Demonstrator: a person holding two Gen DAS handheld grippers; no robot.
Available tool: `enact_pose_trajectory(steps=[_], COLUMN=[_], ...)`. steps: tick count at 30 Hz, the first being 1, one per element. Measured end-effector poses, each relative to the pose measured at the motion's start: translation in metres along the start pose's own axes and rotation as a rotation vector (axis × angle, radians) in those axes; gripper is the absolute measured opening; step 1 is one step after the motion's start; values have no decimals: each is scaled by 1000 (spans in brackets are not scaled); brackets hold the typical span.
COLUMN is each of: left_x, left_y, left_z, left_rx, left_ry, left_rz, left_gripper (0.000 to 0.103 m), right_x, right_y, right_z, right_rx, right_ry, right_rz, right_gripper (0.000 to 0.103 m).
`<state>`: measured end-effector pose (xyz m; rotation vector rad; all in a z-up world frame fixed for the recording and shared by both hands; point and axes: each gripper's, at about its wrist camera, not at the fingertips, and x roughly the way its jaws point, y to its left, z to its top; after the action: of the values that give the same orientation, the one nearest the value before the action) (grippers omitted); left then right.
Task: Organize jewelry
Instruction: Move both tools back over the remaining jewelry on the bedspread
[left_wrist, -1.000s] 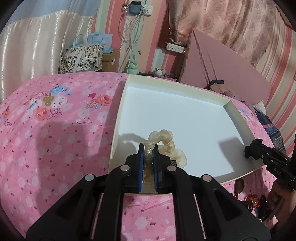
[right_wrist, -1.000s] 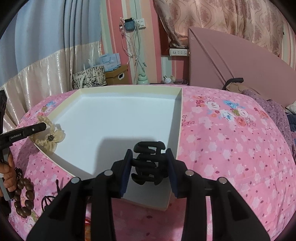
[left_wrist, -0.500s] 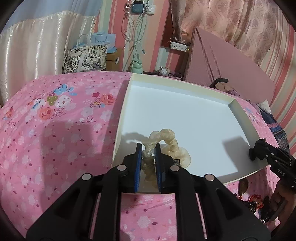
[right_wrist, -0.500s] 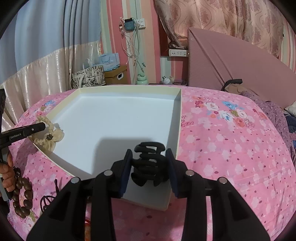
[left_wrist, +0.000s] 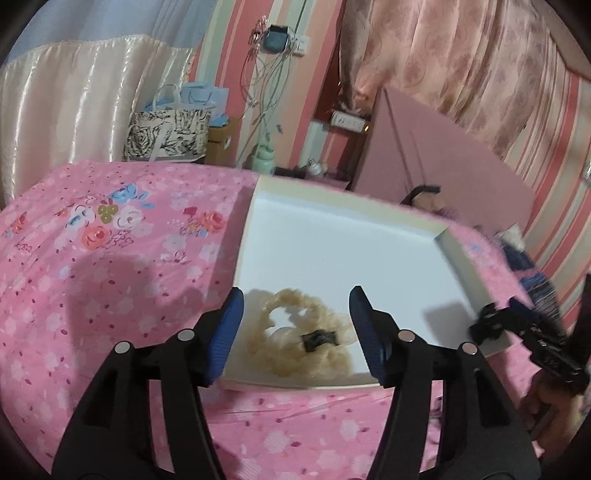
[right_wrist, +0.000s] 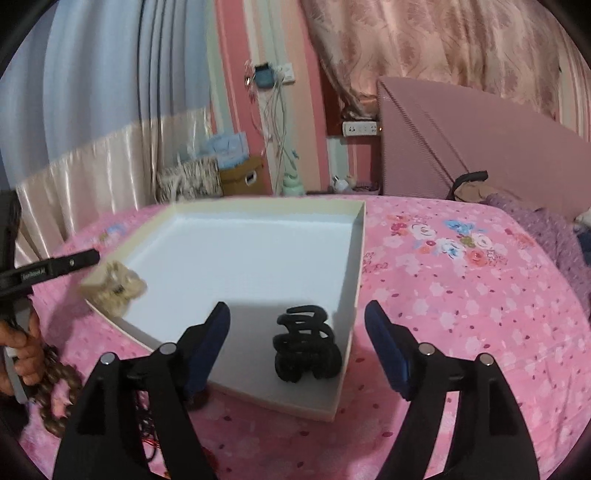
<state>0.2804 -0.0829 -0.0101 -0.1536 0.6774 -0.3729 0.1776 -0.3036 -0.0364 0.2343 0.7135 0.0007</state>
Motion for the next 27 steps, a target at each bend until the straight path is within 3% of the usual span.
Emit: enact_pose_trajectory(steps=[6,12,16,20,23,27], left_x=[-46,-100,-127,-150,-159,-157], left_y=[-3,10,22,25,26,23], left_z=[15,-18,-59,-97,-114,-124], left_rx=[9,77,97,128,128,122], left_ry=[-71,-49,-24,-48,-65,-80], left_rz=[45,114,108,123,107,115], left_gripper=[67,73,76,78,81,82], right_x=[-39,-80,-100,-114,-112,-109], right_y=[-18,-22,-6,30,59,86], right_z=[16,23,-6,-47,-72,-88], right_rx=[90,140,152,110,76,54], right_ry=[-143,-181,-145,-77,33,80], right_rz=[-11,-32,-21,14,-13,20], right_gripper=[76,79,79,79,79,78])
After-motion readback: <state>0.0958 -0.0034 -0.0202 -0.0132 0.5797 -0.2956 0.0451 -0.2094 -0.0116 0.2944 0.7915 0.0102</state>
